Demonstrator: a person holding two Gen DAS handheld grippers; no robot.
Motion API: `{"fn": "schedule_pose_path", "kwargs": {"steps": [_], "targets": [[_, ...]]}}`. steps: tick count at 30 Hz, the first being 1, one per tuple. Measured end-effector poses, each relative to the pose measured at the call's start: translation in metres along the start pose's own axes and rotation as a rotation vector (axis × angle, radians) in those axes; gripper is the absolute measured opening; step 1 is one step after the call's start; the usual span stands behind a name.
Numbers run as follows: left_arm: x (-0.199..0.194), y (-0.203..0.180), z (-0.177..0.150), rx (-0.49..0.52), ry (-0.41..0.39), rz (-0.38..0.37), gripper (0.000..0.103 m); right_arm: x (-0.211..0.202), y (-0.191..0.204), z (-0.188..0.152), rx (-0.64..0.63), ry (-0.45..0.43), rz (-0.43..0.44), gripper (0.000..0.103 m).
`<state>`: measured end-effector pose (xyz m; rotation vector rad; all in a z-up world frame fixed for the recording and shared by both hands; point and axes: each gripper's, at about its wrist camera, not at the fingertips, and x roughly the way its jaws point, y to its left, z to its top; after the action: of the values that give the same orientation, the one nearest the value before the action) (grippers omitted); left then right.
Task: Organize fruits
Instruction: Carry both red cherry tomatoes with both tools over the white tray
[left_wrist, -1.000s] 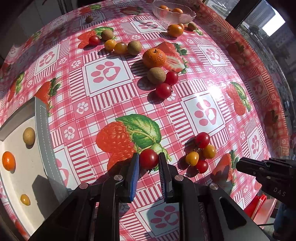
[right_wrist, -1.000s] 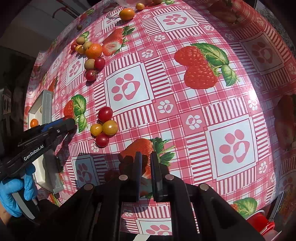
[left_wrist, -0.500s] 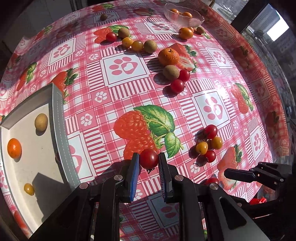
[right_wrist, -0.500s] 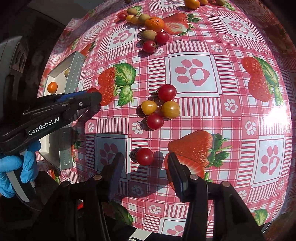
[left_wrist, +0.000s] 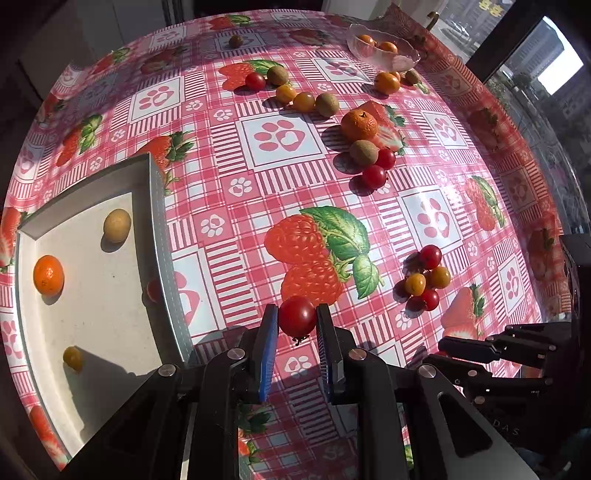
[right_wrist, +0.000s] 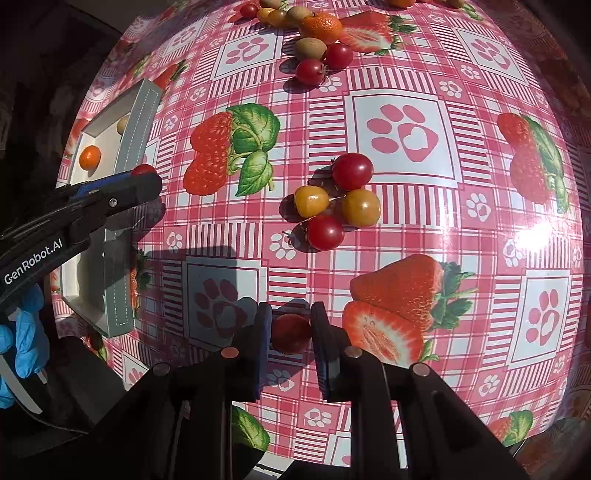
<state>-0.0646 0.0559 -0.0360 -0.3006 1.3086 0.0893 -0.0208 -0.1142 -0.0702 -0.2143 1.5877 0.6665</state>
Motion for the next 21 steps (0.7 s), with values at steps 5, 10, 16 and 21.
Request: {"fn": "schedule_pose_path", "kwargs": {"steps": [5,10,16,21], "targets": [[-0.013,0.018,-0.004,-0.043,-0.032,0.007,0.022,-0.011,0.015,0.016,-0.012,-0.022,0.017,0.024],[-0.027,0.046,-0.011,-0.105,-0.059,0.025,0.022,-0.02,0.044,0.039,-0.059,-0.04,0.046,0.024],[-0.04,0.086,-0.024,-0.192,-0.087,0.057,0.022,-0.021,0.099,0.067,-0.152,-0.051,0.081,0.024],[-0.046,0.119,-0.039,-0.27,-0.099,0.09,0.022,-0.015,0.139,0.094,-0.219,-0.036,0.113,0.024]]}}
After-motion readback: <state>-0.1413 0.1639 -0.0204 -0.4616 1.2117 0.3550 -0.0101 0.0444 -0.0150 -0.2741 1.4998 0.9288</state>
